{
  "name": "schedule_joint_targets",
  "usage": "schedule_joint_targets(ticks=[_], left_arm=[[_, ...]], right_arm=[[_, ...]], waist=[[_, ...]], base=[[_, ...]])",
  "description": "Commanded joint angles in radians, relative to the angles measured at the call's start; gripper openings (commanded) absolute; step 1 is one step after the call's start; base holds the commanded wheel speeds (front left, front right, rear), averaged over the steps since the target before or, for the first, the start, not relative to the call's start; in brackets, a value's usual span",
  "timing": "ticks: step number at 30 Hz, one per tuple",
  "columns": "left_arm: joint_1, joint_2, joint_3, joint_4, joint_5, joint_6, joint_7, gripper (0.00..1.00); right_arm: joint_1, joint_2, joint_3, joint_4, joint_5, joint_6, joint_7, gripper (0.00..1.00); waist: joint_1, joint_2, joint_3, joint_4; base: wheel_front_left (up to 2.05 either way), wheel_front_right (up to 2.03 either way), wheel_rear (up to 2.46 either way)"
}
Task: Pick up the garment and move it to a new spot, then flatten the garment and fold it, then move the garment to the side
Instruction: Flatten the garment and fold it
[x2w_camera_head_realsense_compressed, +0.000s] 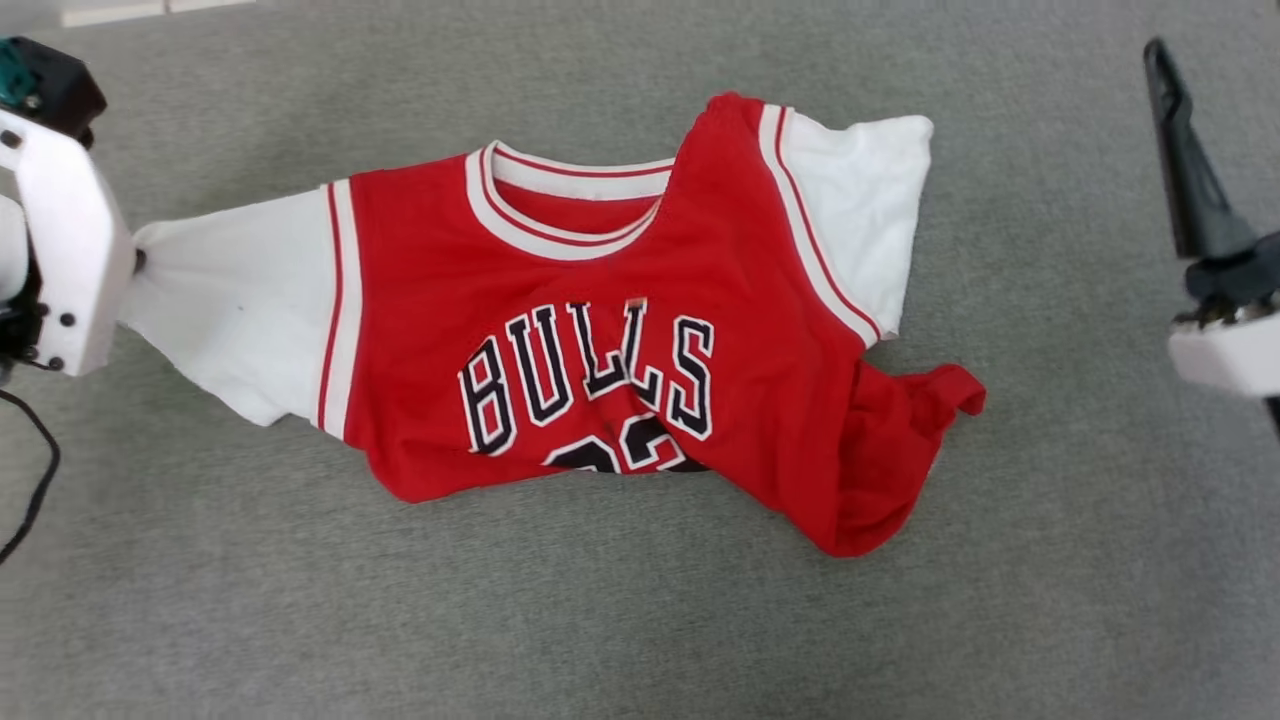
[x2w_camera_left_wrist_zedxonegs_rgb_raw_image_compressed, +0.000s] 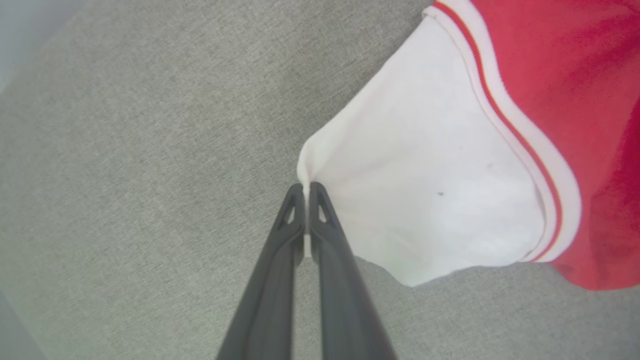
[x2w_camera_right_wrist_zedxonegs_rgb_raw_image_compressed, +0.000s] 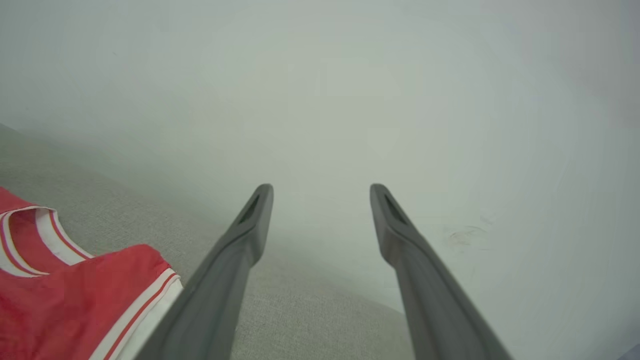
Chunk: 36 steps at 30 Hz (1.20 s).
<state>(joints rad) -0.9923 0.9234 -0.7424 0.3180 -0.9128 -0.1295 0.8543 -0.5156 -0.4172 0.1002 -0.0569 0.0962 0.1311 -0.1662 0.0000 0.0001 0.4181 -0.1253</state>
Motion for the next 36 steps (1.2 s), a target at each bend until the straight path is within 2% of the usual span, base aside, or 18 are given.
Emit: schedule_joint_targets(ticks=[1,3,4,8,12,13,14,22,27,30,31,32,35,36], left_arm=[[0.007,0.035,-0.014,-0.037,-0.027,0.000,-0.043,0.00],[0.003,0.044,-0.026,-0.058,-0.034,0.000,-0.059,0.00],[0.003,0.044,-0.026,-0.058,-0.034,0.000,-0.059,0.00],[-0.011,0.038,-0.061,-0.096,-0.029,0.001,-0.088,0.00],[-0.036,0.010,-0.097,-0.130,-0.020,0.000,-0.109,0.00],[-0.063,-0.007,-0.115,-0.143,-0.013,0.001,-0.119,0.00],[-0.092,-0.026,-0.131,-0.148,-0.010,0.001,-0.130,0.00],[-0.157,-0.057,-0.170,-0.142,0.000,0.001,-0.172,0.00],[-0.177,-0.067,-0.193,-0.136,-0.004,0.001,-0.192,0.00],[-0.184,-0.067,-0.208,-0.127,-0.008,0.001,-0.200,0.00],[-0.185,-0.064,-0.220,-0.112,-0.013,0.000,-0.210,0.00],[-0.178,-0.060,-0.231,-0.100,-0.013,0.001,-0.229,0.00],[-0.175,-0.057,-0.231,-0.084,-0.018,0.000,-0.256,0.00],[-0.188,-0.046,-0.235,-0.087,-0.005,0.001,-0.295,0.00]], right_arm=[[-0.099,-0.088,0.064,0.006,0.061,-0.001,0.138,1.00],[-0.153,-0.145,0.132,0.030,0.115,-0.001,0.251,1.00],[-0.153,-0.145,0.132,0.030,0.115,-0.001,0.251,1.00],[-0.274,-0.277,0.317,0.084,0.285,-0.001,0.543,1.00],[-0.397,-0.352,0.491,0.143,0.459,-0.001,0.795,1.00],[-0.485,-0.371,0.571,0.203,0.570,-0.001,0.944,1.00],[-0.558,-0.363,0.596,0.277,0.645,-0.001,1.049,1.00],[-0.641,-0.291,0.593,0.448,0.723,-0.001,1.176,1.00],[-0.608,-0.238,0.600,0.528,0.738,-0.001,1.174,1.00],[-0.561,-0.237,0.659,0.545,0.734,0.000,1.184,1.00],[-0.552,-0.243,0.680,0.550,0.745,0.000,1.156,0.00],[-0.576,-0.248,0.687,0.533,0.747,-0.001,1.098,0.00],[-0.602,-0.255,0.686,0.514,0.761,-0.001,1.032,0.00],[-0.622,-0.276,0.708,0.492,0.755,-0.001,0.964,0.00]], waist=[[0.0000,-0.0001,-0.032,0.055],[0.0000,-0.0001,-0.035,0.075],[0.0000,-0.0001,-0.035,0.075],[0.0000,-0.0001,-0.029,0.113],[0.0000,-0.0001,-0.006,0.145],[0.0000,-0.0001,0.019,0.165],[0.0000,-0.0001,0.048,0.187],[0.0000,-0.0001,0.129,0.229],[0.0000,-0.0001,0.161,0.242],[0.0000,-0.0001,0.167,0.242],[0.0000,-0.0001,0.159,0.233],[0.0000,-0.0001,0.132,0.218],[0.0000,-0.0001,0.085,0.201],[0.0000,-0.0001,0.037,0.188]], base=[[0.00,0.00,0.00],[0.00,0.00,0.00],[0.00,0.00,0.00],[0.00,0.00,0.00],[0.00,0.00,0.00],[0.00,0.00,0.00],[0.00,0.00,0.00],[0.00,0.00,0.00],[0.00,0.00,0.00],[0.00,0.00,0.00],[0.00,0.00,0.00],[0.00,0.00,0.00],[0.00,0.00,0.00],[0.00,0.00,0.00]])
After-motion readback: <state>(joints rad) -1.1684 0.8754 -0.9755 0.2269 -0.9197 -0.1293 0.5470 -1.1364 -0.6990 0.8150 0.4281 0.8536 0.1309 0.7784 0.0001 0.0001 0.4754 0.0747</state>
